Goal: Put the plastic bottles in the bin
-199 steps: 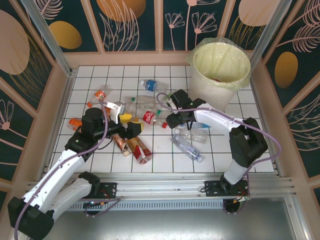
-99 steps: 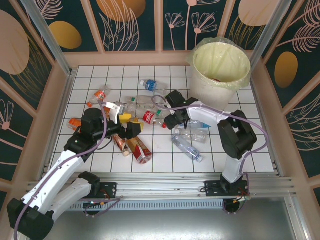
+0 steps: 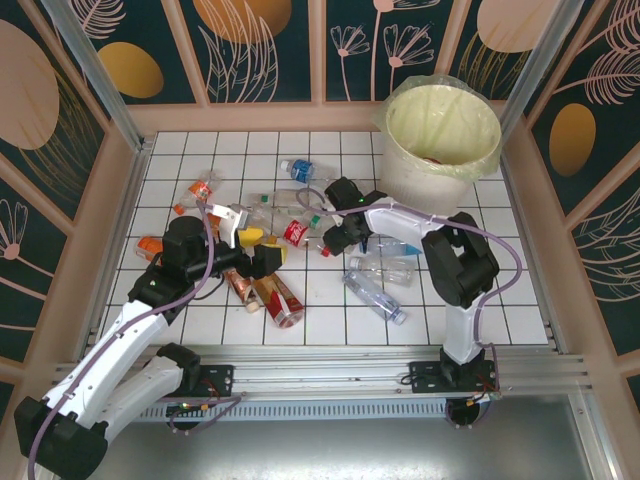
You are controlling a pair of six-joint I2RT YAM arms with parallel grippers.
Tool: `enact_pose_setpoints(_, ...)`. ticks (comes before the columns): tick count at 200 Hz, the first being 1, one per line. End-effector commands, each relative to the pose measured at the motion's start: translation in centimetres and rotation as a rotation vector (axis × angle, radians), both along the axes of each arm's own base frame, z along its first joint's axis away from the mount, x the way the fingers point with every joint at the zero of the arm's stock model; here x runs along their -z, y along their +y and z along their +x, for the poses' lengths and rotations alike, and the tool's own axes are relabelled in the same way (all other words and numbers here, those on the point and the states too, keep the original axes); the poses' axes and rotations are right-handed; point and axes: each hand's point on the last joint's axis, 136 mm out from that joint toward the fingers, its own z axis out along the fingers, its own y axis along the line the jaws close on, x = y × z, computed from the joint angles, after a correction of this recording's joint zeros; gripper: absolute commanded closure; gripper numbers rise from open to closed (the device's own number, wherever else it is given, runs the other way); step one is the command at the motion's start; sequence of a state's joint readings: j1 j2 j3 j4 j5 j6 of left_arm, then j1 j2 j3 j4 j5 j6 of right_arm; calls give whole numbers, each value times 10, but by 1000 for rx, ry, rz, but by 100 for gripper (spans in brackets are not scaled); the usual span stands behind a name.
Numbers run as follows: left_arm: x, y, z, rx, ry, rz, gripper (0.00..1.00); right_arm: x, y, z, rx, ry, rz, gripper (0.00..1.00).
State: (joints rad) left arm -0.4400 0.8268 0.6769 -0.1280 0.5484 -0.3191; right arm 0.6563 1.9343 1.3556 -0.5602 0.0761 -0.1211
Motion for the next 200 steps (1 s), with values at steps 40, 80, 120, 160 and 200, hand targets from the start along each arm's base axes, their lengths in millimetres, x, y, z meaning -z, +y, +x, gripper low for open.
enact_pose_setpoints(40, -11, -4, -3, 29, -22, -10, 1, 3, 16, 4, -50, 6, 11, 22)
enact_pose_setpoints(80, -12, -3, -4, 27, -26, -12, 1, -3, 21, -2, -68, 4, 9, 29)
enact_pose_setpoints(120, -11, -3, -4, 28, -25, -10, 1, -6, 26, -10, -89, 11, 10, 29)
enact_pose_setpoints(160, -11, -3, -4, 27, -25, -12, 1, -3, 30, -7, -93, 20, 7, 24)
enact_pose_setpoints(200, -11, -3, -4, 27, -25, -9, 1, 0, 35, -2, -96, 17, 10, 22)
